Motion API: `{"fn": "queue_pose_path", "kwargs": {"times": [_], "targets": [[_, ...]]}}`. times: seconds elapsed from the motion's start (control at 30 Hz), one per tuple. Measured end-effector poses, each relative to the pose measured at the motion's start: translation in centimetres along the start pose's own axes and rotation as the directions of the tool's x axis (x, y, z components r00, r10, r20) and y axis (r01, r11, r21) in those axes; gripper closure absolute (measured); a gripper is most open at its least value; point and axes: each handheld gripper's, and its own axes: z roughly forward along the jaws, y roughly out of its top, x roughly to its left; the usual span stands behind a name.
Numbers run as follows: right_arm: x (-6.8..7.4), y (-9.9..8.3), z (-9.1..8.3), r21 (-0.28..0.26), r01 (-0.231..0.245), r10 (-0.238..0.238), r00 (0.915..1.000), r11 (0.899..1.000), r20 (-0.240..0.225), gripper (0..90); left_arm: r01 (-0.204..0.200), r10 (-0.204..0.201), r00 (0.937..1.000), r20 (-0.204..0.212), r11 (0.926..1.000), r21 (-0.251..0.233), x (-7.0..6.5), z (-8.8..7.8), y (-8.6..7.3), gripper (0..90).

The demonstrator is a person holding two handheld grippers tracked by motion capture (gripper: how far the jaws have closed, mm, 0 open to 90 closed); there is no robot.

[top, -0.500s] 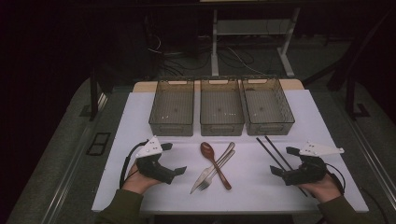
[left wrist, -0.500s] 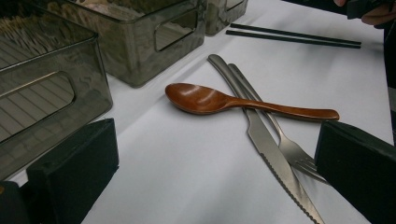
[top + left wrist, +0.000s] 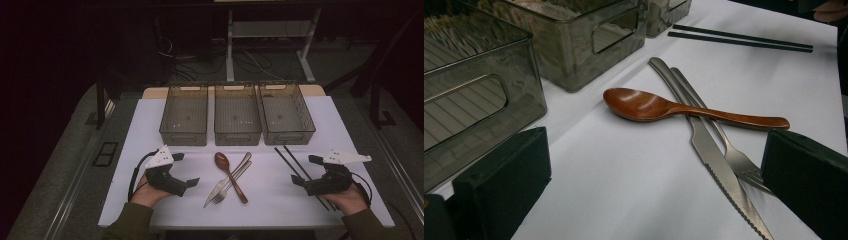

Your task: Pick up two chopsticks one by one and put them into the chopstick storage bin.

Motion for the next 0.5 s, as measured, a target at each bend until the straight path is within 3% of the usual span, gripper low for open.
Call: {"fn": "queue_pose_path", "kwargs": {"times": [0.5], "targets": [[-0.97, 0.74, -0.06, 0.025, 0.028, -0.029, 0.9983, 0.999, 0.050, 0.2, -0.009, 0.009, 0.9999, 0.009, 1.0000, 0.003, -0.10, 0.13, -0.11, 0.0]]}}
